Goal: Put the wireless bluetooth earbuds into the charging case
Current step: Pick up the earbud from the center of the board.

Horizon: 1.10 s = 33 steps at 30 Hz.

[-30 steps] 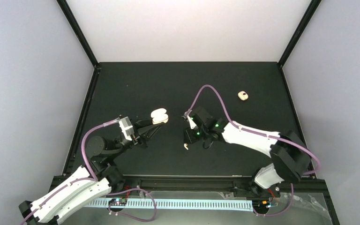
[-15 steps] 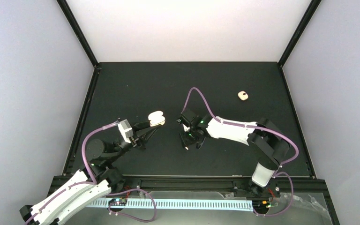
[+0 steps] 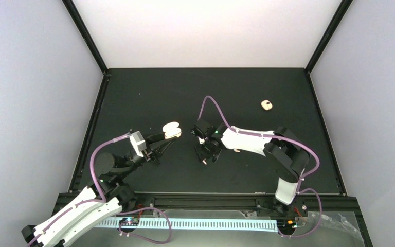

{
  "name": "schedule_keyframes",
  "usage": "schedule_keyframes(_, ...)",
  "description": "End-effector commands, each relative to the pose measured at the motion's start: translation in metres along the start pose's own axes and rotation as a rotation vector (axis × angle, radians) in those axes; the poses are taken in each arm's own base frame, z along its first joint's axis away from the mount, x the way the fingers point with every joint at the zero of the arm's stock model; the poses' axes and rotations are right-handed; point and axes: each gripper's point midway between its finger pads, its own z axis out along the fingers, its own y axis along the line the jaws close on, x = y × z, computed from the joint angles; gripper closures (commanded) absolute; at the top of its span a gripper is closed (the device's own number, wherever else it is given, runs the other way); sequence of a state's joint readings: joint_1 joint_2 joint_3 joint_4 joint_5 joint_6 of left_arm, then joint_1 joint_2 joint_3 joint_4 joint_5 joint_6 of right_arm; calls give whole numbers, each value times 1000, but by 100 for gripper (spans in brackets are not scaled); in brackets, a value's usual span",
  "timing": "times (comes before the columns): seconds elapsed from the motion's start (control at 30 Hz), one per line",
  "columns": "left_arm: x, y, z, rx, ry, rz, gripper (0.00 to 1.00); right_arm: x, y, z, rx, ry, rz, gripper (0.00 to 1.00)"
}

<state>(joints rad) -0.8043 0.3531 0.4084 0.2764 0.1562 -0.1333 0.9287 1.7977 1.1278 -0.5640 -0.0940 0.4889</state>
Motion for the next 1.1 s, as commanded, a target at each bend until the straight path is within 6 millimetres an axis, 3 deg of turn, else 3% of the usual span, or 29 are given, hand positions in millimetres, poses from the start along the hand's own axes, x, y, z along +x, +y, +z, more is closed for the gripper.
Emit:
schedule_keyframes(0.0, 1, 4, 0, -23, 7, -8, 98, -4, 4, 4, 11, 6, -7, 63)
schedule_keyframes(0.27, 2, 4, 1, -23, 13, -13, 98, -1, 12, 11, -15, 36, -7, 65)
schedule_keyframes(0.6, 6, 4, 3, -19, 25, -18, 98, -8, 30, 4, -42, 25, -21, 65)
schedule_keyframes(1.07, 11, 4, 6, -16, 44, -23, 99, 2, 11, 7, 105, 48, -127, 62)
